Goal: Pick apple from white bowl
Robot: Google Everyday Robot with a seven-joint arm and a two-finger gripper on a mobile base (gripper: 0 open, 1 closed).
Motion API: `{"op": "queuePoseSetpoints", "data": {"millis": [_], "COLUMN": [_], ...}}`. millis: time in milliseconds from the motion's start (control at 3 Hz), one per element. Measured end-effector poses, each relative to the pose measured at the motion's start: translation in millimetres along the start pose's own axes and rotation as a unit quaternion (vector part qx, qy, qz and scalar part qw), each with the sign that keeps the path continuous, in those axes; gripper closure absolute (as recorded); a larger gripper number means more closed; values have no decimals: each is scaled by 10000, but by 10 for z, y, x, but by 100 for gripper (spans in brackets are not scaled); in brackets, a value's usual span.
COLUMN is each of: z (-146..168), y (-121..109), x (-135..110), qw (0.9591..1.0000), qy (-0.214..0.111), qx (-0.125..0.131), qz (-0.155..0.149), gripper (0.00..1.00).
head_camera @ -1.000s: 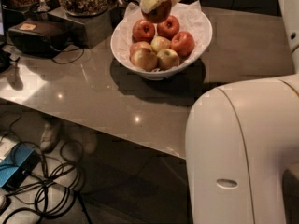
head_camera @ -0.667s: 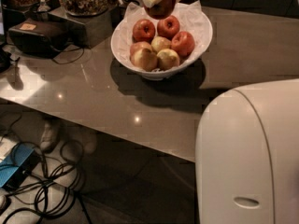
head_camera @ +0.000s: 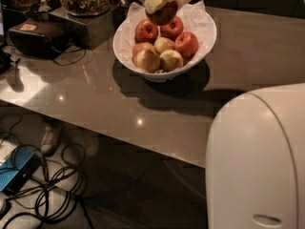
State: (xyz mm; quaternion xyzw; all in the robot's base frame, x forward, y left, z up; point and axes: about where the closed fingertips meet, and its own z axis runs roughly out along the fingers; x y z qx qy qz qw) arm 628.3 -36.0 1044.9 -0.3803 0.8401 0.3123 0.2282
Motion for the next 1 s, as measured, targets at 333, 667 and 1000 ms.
{"op": "queuePoseSetpoints", "data": {"millis": [333,667,1000], "z": [138,222,293], "y": [59,149,139], "x": [203,423,479], "qw": [9994,9981,9974], "qy": [120,203,261], "qx": [-224,-386,-432], "qz": [243,444,517], "gripper": [100,100,100]}}
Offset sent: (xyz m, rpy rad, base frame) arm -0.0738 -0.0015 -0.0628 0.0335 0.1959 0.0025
